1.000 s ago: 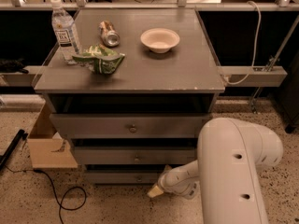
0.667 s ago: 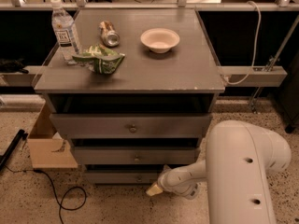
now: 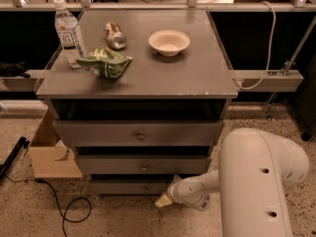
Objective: Open bottom drawer
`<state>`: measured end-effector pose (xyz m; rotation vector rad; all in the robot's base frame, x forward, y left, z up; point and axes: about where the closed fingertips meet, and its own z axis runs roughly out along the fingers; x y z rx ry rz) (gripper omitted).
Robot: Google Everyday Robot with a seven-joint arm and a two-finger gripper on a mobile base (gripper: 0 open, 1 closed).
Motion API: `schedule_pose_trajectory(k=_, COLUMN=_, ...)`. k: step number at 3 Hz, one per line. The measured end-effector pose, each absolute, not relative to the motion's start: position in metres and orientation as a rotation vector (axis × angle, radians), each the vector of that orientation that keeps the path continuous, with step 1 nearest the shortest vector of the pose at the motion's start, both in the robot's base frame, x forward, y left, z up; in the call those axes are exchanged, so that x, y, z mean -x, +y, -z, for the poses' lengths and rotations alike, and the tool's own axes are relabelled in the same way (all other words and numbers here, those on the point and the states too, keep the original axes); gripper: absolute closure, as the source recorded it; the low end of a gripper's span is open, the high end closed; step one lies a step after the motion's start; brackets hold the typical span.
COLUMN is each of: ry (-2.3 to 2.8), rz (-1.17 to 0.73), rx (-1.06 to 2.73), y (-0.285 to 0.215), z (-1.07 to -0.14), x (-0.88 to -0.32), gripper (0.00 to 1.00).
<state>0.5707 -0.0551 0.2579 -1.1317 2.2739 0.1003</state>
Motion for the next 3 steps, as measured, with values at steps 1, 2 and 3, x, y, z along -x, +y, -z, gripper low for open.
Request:
schedule_pose_trajectory(k=1, ry=2.303, rz=-0.141, rx=1.061, y=-0.061, z=-0.254, x=-0.575, gripper=0.0)
schedule_pose_trajectory(k=2, ry=2.384, rz=-0.15, rx=0.901, y=-0.09, z=-0.235, x=-0.581, gripper=0.0)
schedule_pose_trajectory(k=3, ry=2.41, rz=-0.14, rx=0.836, y=-0.1, z=-0.228, x=-0.585, gripper=0.0)
